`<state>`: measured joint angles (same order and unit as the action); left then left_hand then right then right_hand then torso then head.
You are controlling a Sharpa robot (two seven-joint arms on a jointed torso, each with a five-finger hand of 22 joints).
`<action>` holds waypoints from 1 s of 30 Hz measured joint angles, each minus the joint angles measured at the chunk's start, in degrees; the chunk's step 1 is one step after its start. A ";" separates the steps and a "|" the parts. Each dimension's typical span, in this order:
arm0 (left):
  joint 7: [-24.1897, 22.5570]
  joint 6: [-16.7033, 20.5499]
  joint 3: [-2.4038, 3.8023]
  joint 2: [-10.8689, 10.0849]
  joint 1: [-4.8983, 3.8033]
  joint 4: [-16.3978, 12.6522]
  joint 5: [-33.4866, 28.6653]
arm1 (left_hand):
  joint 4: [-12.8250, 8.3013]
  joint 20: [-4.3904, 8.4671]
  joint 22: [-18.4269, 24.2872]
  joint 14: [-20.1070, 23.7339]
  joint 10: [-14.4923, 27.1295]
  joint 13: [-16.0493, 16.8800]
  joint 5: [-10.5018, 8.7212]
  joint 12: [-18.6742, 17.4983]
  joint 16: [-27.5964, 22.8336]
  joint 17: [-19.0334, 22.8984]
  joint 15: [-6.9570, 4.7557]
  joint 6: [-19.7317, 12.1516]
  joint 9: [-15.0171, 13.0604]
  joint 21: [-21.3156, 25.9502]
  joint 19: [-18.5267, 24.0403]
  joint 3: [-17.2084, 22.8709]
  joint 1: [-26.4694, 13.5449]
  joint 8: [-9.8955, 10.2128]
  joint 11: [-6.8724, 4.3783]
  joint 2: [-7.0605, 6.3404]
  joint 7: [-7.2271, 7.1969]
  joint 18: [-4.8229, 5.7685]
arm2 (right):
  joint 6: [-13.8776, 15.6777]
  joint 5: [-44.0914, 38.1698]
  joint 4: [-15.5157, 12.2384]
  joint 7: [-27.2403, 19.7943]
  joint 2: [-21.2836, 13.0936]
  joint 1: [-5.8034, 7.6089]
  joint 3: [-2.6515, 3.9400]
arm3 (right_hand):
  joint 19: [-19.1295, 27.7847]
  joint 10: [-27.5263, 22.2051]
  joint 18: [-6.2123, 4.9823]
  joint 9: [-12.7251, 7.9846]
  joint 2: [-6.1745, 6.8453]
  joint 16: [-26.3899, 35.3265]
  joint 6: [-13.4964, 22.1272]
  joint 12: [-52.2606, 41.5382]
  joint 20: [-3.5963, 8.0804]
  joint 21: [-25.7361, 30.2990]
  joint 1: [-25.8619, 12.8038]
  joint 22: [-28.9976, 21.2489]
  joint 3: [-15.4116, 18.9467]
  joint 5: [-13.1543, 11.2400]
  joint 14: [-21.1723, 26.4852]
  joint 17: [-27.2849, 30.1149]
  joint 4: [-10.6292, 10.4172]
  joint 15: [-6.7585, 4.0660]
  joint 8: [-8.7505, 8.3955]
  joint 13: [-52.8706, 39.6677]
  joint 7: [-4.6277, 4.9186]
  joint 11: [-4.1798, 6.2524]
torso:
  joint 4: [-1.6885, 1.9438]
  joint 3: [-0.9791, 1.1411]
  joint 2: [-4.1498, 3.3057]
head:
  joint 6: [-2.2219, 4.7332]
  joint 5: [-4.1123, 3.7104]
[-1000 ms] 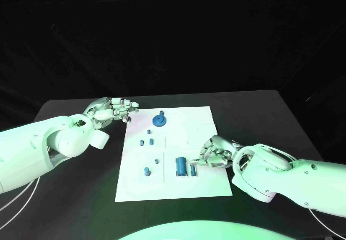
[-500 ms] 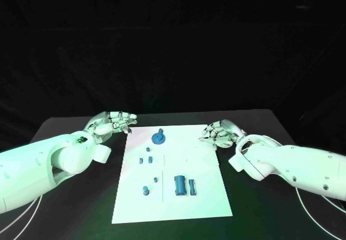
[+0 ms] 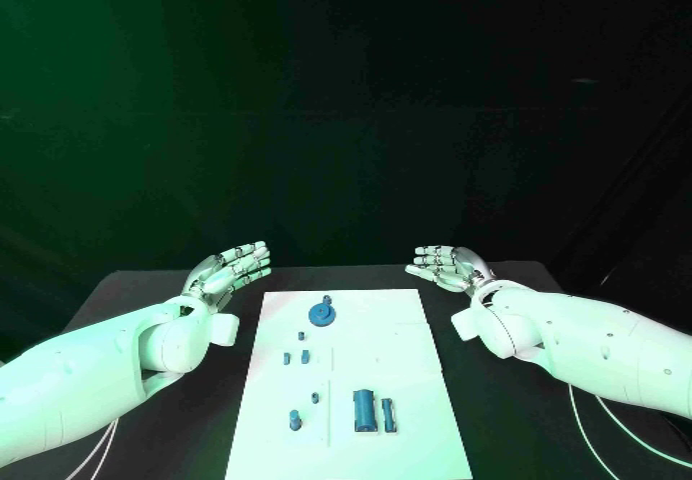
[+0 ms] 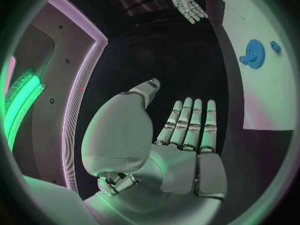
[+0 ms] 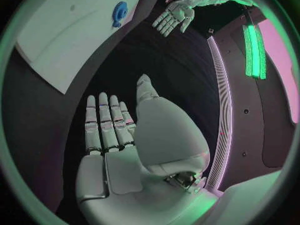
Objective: Assemble the parts on the task board
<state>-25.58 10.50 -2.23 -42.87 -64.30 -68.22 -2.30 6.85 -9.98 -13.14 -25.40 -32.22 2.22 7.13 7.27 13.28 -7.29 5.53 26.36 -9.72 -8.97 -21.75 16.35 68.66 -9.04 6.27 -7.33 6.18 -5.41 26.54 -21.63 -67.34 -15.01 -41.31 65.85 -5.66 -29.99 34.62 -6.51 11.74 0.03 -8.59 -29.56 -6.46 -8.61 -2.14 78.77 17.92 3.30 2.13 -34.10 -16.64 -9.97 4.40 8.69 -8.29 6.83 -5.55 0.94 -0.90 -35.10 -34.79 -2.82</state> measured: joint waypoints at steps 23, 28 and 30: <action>-1.65 23.39 1.97 -1.65 3.69 -19.37 1.00 | -6.77 9.79 12.85 24.58 31.20 -2.12 -6.72 -6.89 -12.74 7.09 -5.51 -25.31 9.49 8.61 20.95 -15.72 -65.58 8.57 -6.07 7.18 -6.08 4.23 | 14.40 17.87 -22.31 -10.82 -3.31 -5.62 5.59 | 28.95 -33.60 5.72 -11.46 -0.04 8.19 28.61 6.05 8.43 1.86 -73.44 -17.52 -3.31 -1.79 33.01 16.26 9.44 -4.41 -8.27 8.08 -6.57 5.44 | -0.93 0.89 3.84 | 0.41 2.82; -2.31 28.67 2.14 -1.83 4.05 -21.30 1.29 | -6.86 9.97 13.05 25.19 32.01 -2.17 -6.93 -6.89 -13.08 7.19 -5.52 -25.94 9.64 8.63 21.54 -16.12 -68.30 8.84 -6.26 7.39 -6.30 4.23 | 16.05 19.93 -22.48 -12.21 -3.36 -5.65 5.62 | 29.53 -34.15 5.71 -11.60 -0.06 8.19 29.08 6.16 8.61 1.86 -77.24 -17.74 -3.31 -1.93 33.63 16.47 9.60 -4.41 -8.39 8.18 -6.75 5.58 | -0.94 0.88 3.89 | 0.42 2.82; -2.47 29.84 2.15 -1.84 4.08 -21.51 1.37 | -6.86 9.97 13.07 25.19 32.01 -2.17 -6.93 -6.89 -13.08 7.21 -5.51 -25.94 9.65 8.63 21.54 -16.12 -68.30 8.84 -6.26 7.39 -6.30 4.23 | 16.42 20.34 -22.49 -12.51 -3.37 -5.66 5.62 | 29.62 -34.22 5.72 -11.63 0.04 8.19 29.34 6.26 8.70 1.86 -78.26 -17.80 -3.31 -1.93 33.82 16.53 9.75 -4.41 -8.49 8.22 -6.85 5.65 | -0.94 0.89 3.90 | 0.42 2.82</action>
<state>-28.06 40.34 -0.08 -44.71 -60.22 -89.73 -0.93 0.00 -0.01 -0.07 -0.21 -0.21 0.05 0.20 0.38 0.20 -0.08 0.01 0.42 -0.07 -0.34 -0.21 0.24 0.36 -0.20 0.01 0.05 -0.12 -1.18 42.95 -1.29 -89.83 -27.52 -44.68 60.19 -0.04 -0.37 0.40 -0.79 0.10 0.07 -0.40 -0.22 -0.20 0.09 -0.28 0.51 0.12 -0.01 0.20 -0.29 -0.11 -0.22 -0.01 0.20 -0.08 -0.02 0.10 0.00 -0.01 -31.20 -34.38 0.00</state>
